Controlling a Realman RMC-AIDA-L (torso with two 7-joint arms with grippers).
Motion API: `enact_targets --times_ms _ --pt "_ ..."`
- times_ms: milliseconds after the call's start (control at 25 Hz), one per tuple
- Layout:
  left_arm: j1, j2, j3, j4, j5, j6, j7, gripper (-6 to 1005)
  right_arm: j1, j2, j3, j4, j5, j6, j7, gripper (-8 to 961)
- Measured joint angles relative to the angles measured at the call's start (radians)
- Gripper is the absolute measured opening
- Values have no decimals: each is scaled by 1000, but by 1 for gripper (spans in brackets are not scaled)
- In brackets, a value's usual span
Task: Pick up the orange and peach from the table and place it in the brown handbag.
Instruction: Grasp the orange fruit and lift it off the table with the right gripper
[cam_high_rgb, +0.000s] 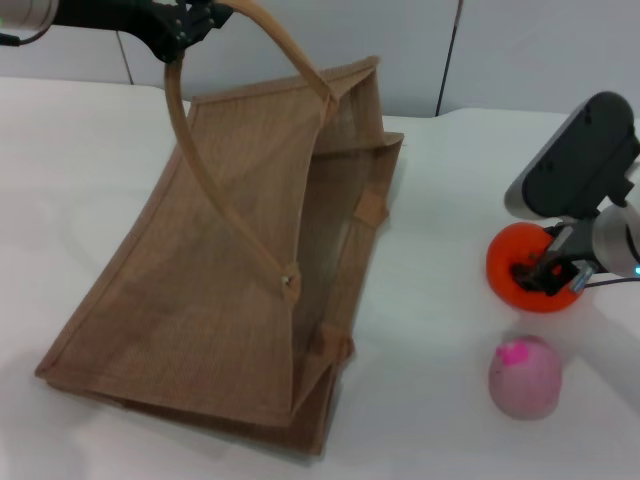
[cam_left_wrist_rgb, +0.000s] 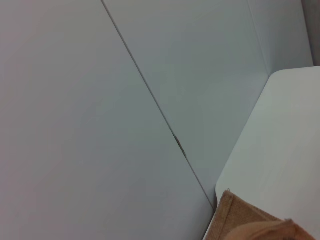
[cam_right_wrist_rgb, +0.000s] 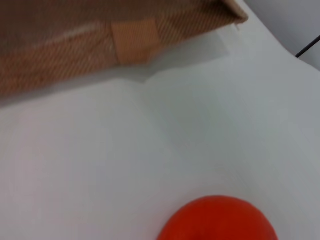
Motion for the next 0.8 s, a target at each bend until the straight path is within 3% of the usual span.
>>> enact_targets --times_ms 280,800 --pt "-1 1 0 0 0 1 0 120 16 1 22 -27 6 21 23 552" --pt "1 2 -9 9 -3 2 1 120 19 -3 46 -81 2 62 21 450"
